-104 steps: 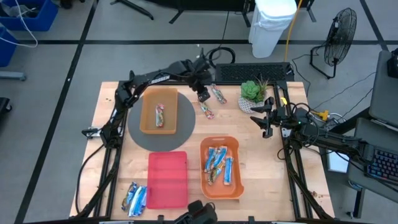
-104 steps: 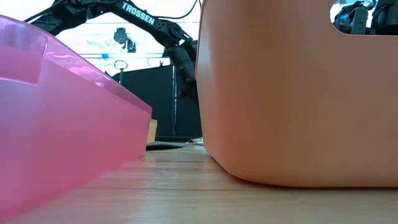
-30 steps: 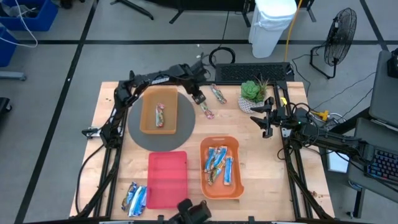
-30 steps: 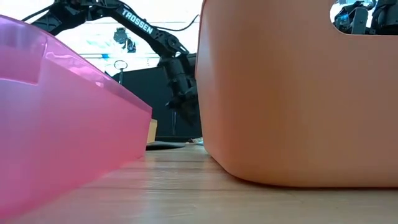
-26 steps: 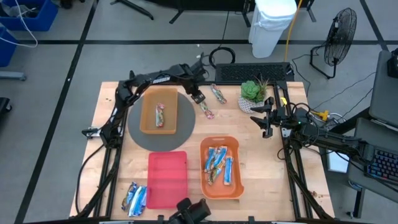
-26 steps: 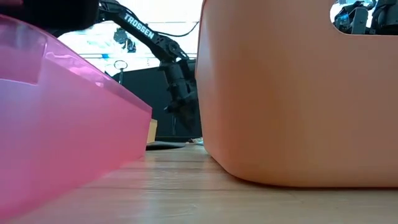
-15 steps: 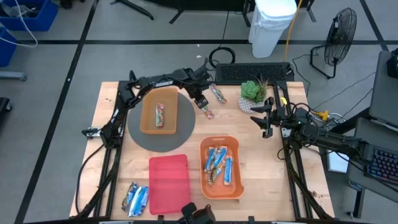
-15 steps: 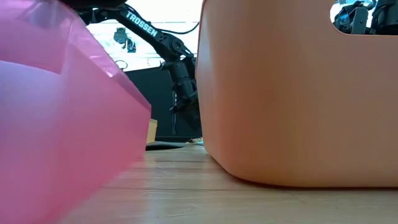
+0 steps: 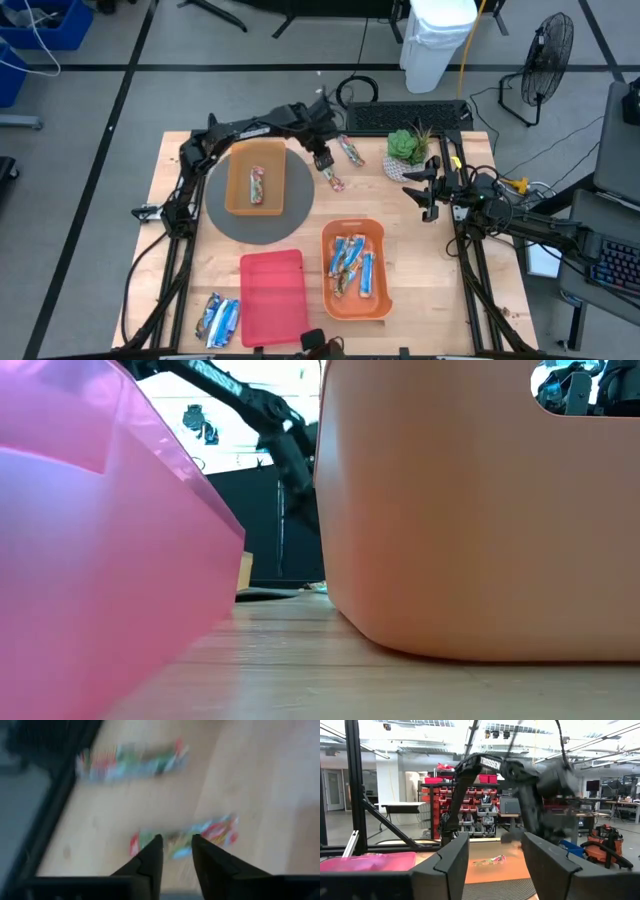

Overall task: Pick and place Granola Bars by type
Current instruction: Put the red granola bar into the light orange bin

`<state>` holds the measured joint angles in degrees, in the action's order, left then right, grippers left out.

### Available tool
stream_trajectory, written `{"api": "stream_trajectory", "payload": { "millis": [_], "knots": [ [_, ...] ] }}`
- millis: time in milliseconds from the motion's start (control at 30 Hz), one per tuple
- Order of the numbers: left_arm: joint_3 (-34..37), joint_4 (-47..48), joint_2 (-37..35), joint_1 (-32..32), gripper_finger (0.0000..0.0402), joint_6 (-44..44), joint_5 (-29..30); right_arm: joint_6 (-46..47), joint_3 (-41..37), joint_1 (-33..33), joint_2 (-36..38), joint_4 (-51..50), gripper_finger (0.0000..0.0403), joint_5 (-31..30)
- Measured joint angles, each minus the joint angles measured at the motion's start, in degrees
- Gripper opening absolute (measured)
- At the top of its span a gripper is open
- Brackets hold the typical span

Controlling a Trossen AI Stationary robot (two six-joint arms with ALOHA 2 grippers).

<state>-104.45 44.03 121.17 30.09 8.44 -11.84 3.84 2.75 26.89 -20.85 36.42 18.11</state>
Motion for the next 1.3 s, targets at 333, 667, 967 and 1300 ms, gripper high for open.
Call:
{"api": "stream_trajectory", "payload": {
  "millis": [333, 667, 967, 1300],
  "knots": [
    [14.89, -22.03, -15.52, -1.43, 0.0010, 12.07, -16.32, 0.41, 0.01, 0.00, -0.12, 0.26, 0.0178, 0.03],
    [55.46, -60.01, -37.46, 0.32, 0.0003, 5.30, -9.93, 12.09, -0.01, 0.00, -0.14, 4.09, 0.0177, -0.75],
    [76.91, -84.14, -53.82, -1.49, 0.0003, 2.81, -8.22, 11.48, 0.51, 0.00, -0.55, 6.02, 0.0172, -6.34],
    [82.74, -87.49, -58.54, -1.49, 0.0005, 1.50, -1.84, -4.53, 37.80, 0.00, -28.56, -24.68, 0.0171, -18.39]
  ]
}}
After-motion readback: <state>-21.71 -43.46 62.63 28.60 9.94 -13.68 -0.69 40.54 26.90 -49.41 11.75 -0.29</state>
